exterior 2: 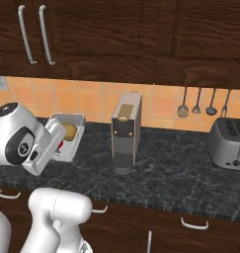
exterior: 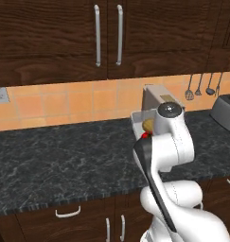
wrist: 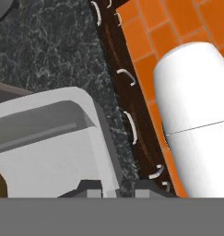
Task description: Take the meat container that has the chicken drumstick and place it on the second highest rack of the freezer. Then take the vegetable container that has the tomato and potato and place it on the highest rack of the freezer.
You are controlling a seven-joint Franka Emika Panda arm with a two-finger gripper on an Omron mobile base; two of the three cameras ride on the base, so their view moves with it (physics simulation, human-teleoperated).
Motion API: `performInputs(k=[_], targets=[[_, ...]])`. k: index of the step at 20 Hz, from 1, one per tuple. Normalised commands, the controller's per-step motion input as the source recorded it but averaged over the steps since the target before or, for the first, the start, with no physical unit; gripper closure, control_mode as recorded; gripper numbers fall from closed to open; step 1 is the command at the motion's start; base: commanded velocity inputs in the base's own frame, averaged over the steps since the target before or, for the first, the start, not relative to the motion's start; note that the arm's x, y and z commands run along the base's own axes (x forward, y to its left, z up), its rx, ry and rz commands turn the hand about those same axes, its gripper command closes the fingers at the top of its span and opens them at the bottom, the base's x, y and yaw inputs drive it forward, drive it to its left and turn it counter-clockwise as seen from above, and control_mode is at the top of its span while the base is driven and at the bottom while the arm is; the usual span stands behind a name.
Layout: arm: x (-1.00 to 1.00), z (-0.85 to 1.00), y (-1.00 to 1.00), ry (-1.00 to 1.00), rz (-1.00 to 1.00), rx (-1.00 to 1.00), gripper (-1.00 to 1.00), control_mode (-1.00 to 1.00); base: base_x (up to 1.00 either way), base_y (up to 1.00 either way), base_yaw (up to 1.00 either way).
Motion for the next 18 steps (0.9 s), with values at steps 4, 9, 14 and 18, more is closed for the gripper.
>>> performInputs(k=[4,9,14,18], targets=[[-0.03,0.03,0.0,0.05,0.0,0.0,1.0,-1.0,0.0,0.0,0.0],[-0.03,-0.14,0.0,0.0,0.0,-0.01,1.0,-1.0,0.0,0.0,0.0],[-0.36,-0.06,0.0,-0.06,-0.11,0.0,1.0,-1.0,0.0,0.0,0.0],[0.0,0.0,0.0,0.0,0.0,0.0,1.0,1.0,-0.76,0.0,-0.52]])
